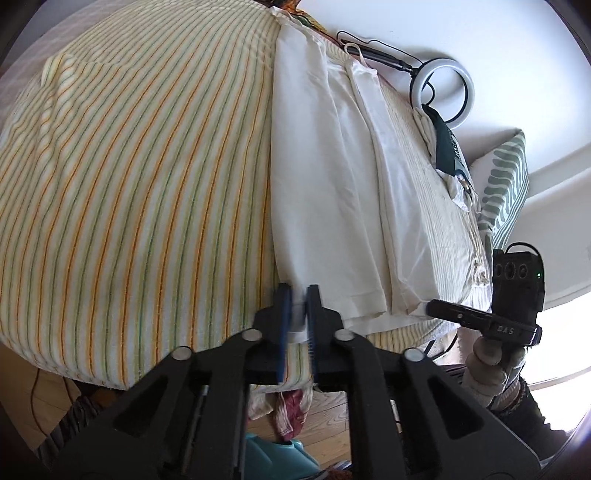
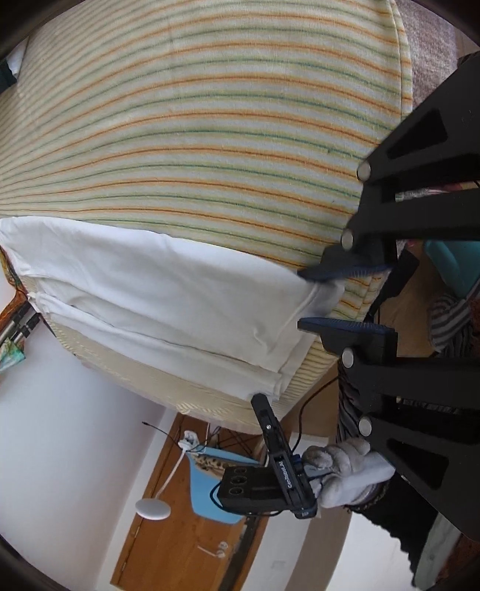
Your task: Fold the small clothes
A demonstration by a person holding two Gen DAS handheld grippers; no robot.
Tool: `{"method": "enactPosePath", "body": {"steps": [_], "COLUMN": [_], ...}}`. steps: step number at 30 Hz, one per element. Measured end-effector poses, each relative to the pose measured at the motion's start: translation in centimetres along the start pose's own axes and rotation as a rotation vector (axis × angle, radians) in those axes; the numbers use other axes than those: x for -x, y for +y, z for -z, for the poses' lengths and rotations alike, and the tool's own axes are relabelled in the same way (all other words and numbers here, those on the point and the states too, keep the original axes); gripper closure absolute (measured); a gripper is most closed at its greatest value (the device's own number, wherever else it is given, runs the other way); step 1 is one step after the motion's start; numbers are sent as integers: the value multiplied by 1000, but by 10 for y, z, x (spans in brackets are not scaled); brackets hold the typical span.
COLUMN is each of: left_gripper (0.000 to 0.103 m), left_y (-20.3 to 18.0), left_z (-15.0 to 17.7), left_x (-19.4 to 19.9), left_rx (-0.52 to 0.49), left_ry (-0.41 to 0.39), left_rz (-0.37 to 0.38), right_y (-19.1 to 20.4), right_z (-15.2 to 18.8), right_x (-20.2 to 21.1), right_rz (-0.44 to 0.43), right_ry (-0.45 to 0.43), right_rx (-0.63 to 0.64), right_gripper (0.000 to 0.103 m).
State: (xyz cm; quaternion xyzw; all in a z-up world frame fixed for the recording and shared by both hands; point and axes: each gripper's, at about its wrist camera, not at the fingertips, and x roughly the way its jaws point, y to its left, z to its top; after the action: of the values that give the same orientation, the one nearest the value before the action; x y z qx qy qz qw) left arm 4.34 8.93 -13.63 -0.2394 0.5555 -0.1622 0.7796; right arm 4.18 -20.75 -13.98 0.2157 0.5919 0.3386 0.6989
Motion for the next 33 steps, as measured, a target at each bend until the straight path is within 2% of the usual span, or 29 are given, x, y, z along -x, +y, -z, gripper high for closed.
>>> {"method": "enactPosePath", "body": {"steps": [7, 10, 15, 22, 33], "left_gripper": [100, 101, 101, 101, 101], "left_y": [-13, -21, -30, -34, -19], "left_z": [-12, -24, -51, -95, -138], "left_x": [13, 19, 22, 10, -26], "left_rx": [-13, -27, -16, -3, 37], "left_ry": [-46, -73, -119, -144, -138], "left_rz": [32, 39, 31, -3, -53], "right_y": [-4, 5, 20, 28, 2], "right_z": [-7, -16, -38, -72, -118], "right_x": [13, 23, 39, 35, 13], "right_rz": [-115, -128, -65, 35, 98], "right_ry": [-58, -104, -173, -204, -207], "right_rx": [-65, -49, 5, 35, -65], "right_gripper": [99, 99, 99, 99, 99]}}
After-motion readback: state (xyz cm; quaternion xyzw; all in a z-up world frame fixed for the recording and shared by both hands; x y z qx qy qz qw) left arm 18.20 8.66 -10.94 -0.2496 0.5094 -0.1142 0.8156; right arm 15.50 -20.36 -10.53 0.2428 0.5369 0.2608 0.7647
